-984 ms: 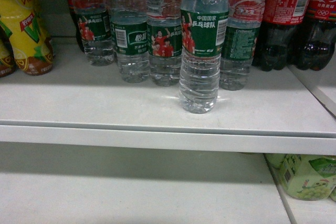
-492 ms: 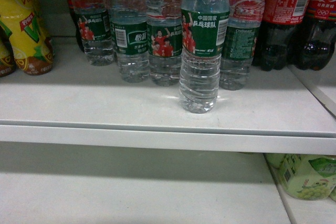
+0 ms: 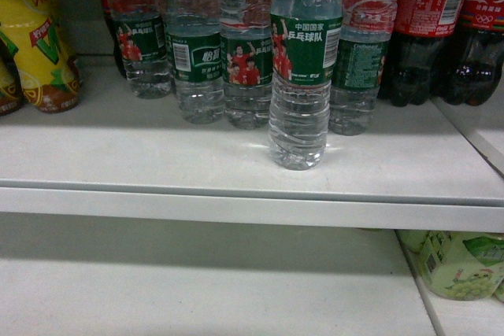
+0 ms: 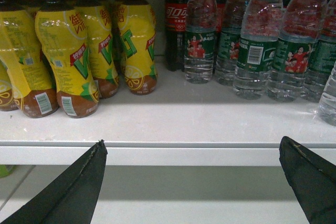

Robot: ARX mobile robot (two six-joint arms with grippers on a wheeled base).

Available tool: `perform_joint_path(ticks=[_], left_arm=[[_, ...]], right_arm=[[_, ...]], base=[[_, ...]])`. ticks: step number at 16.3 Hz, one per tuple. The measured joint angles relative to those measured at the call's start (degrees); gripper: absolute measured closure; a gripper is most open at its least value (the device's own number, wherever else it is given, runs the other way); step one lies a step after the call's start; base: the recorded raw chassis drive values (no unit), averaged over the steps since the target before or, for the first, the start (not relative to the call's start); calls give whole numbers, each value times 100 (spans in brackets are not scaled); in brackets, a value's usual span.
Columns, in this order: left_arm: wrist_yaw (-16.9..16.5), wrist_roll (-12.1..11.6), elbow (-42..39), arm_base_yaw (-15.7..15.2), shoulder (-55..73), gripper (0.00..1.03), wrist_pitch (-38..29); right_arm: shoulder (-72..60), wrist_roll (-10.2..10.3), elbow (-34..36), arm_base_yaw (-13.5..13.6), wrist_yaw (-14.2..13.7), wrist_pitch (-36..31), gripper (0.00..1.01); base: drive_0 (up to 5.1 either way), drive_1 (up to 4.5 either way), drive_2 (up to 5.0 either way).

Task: Move water from second to third shelf

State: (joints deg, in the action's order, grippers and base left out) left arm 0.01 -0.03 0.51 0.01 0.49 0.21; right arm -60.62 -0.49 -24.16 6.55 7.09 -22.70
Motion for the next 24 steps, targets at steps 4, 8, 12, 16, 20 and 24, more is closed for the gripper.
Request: perform_joint_path(ticks=[4,8,12,16,20,24], left_arm=[[0,0,0,0,0,5,0],[2,0,0,0,0,5,0],[0,0,0,0,0,5,0],[0,0,0,0,0,5,0],[0,0,0,0,0,5,-2],[2,0,0,0,0,5,-2]], right_arm=[[-1261,-20,-627,684,-105,-387,3],[-1899,0,-1106,1167,4,-442,3],[-2531,2,-1578,1497,15,-431,3],[-2953,28,-2098,1611,-26,-278,3],[-3469,376,-2771,1794,-221,-107,3],[-3825,728,-2992,1821,-684,-179,3]], base=[[0,0,0],[0,0,0],[0,0,0],[0,0,0],[0,0,0],[0,0,0]])
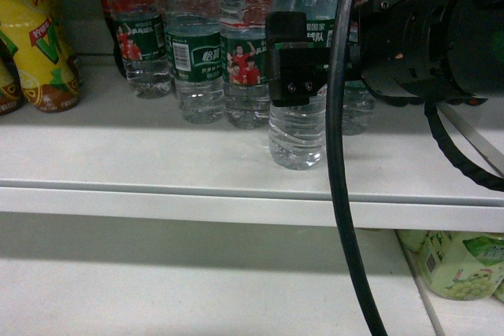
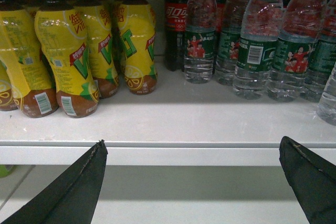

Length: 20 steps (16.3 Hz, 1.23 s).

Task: Move water from second to third shelf

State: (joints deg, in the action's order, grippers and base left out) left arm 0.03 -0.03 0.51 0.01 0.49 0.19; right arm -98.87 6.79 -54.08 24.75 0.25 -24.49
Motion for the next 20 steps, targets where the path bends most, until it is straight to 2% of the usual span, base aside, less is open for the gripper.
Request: perform_joint_path(ticks=[1,4,8,10,13,15,20], left_arm=[[-2,0,0,0,0,5,2],[-2,0,0,0,0,5,2],[-2,0,0,0,0,5,2],[-2,0,0,0,0,5,2],[-2,0,0,0,0,5,2],[-2,0,0,0,0,5,2],[-2,0,0,0,0,5,2]], right_arm=[[-55,105,-44,4,-59,-83,3],[-197,254,-186,94,-238,-197,3],[-393,275,-221,151,-457,-348,5],[-393,273,-221,188,-496,-389,26],[-389,234,-219,275,-588,-396,51],[-326,195,-177,315,-603,-376,60],[92,155,208,341,-492,-262,61]], base=[[0,0,0],[0,0,0],[0,0,0],[0,0,0],[0,0,0],[0,0,0],[0,0,0]])
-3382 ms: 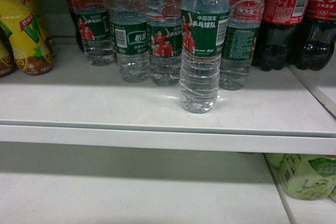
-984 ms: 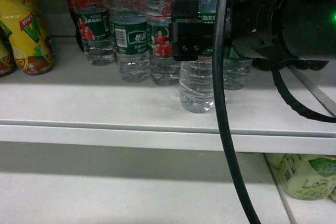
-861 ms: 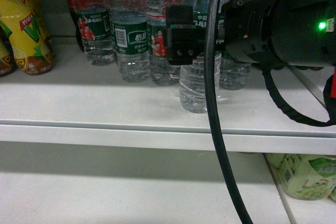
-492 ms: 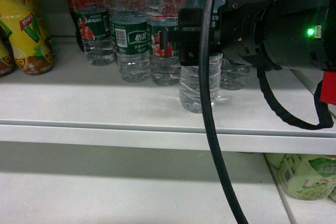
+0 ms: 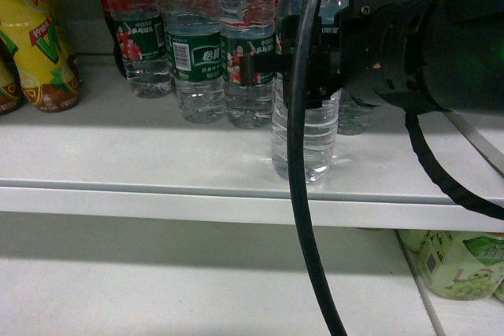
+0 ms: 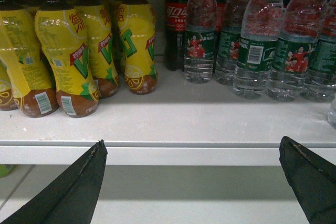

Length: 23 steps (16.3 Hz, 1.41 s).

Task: Move water from second to third shelf

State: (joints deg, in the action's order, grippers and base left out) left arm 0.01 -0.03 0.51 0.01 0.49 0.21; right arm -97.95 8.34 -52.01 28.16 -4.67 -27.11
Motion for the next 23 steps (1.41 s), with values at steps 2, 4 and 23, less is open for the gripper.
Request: perform_joint_path(ticks=[2,4,23], left_arm=[[0,0,0,0,0,5,0],[0,0,0,0,0,5,0],[0,0,0,0,0,5,0]], right_arm=[[229,-57,236,-15,57,7,61],[531,-136,538,-98,160,59,61],[6142,-409,2468,-2116,778,3189,61]], base=[[0,0,0],[0,0,0],[0,0,0]])
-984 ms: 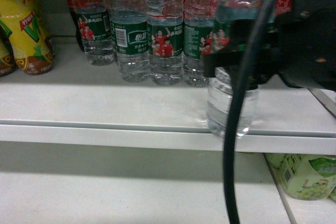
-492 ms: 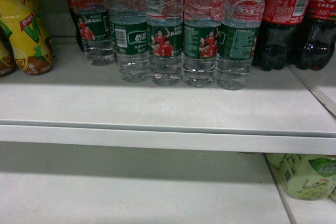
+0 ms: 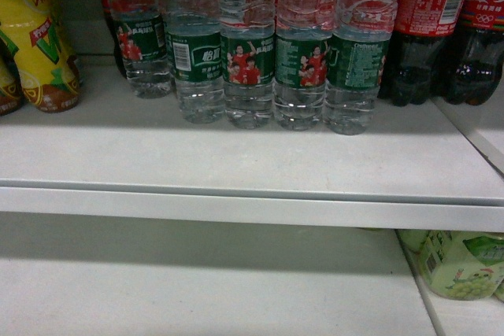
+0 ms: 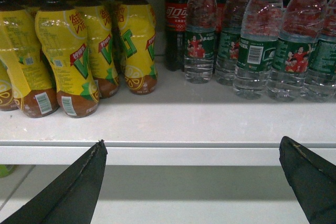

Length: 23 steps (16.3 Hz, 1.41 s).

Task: Move water from second to third shelf

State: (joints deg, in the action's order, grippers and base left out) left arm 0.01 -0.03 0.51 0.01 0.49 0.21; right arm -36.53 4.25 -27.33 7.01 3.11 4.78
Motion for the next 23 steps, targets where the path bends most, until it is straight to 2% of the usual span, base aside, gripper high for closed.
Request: perform_joint_path(ticks=[23], left_arm=[[2,2,0,0,0,5,17]], right_arm=[[28,24,-2,0,0,0,61]], base=[[0,0,0]])
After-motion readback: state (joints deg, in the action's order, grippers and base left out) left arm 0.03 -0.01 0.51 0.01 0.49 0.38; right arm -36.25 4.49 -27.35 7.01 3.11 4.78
